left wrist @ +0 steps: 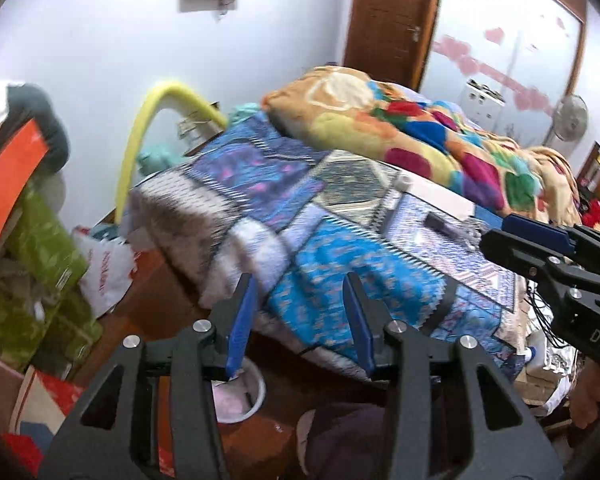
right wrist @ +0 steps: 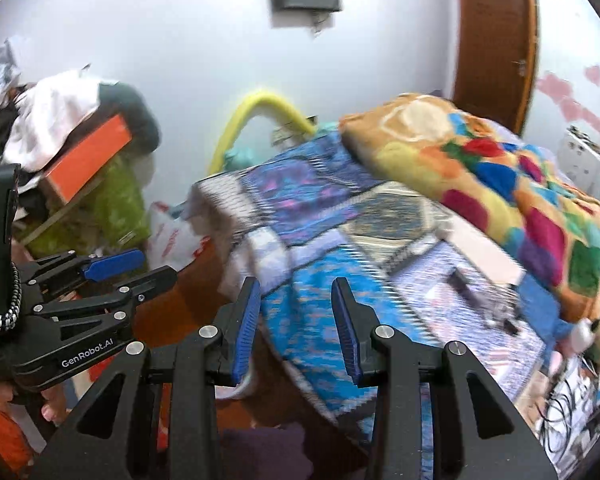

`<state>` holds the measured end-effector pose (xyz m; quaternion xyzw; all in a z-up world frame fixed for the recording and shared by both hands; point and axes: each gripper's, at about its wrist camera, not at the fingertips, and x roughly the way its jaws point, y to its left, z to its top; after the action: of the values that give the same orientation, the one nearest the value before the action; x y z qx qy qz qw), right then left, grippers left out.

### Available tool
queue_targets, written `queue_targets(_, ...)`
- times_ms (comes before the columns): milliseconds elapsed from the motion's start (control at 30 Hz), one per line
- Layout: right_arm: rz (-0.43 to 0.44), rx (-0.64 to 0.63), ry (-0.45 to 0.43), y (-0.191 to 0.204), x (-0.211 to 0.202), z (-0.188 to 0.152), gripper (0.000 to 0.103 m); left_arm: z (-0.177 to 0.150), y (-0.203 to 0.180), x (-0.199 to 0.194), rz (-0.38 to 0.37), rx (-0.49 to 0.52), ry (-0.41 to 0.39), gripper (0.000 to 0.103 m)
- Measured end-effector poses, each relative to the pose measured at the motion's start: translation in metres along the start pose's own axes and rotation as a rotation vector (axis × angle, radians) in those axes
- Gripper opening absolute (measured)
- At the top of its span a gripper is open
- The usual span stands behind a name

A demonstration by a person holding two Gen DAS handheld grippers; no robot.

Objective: Collect trash
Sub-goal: 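Move both open tools back over the items on the bed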

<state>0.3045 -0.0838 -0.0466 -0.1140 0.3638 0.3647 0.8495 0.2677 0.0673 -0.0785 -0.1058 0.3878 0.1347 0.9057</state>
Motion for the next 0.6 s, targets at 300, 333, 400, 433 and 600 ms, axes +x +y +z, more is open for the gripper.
queue_targets(300,-0.136,0.139,0.006,-0.097,-0.024,-0.026,0.034,0.015,-0.103,0.05,-0.125,0.116,0.066,0.044)
queue_targets(333,-0.151,0.158,0.015,-0.111,-0.025,-0.03,0.034,0.015,-0.112,0.055,-0.136,0.125,0.075,0.044)
queue_targets(400,-0.169,0.183,0.028,-0.129,-0.025,-0.035,0.034,0.018,-0.133,0.07,-0.152,0.149,0.092,0.044)
queue_targets(433,-0.169,0.183,0.028,-0.129,-0.025,-0.035,0.034,0.019,-0.142,0.076,-0.157,0.159,0.099,0.044)
queue_targets(600,-0.2,0.24,0.093,-0.187,-0.015,-0.055,0.034,0.025,-0.177,0.111,-0.189,0.189,0.131,0.044)
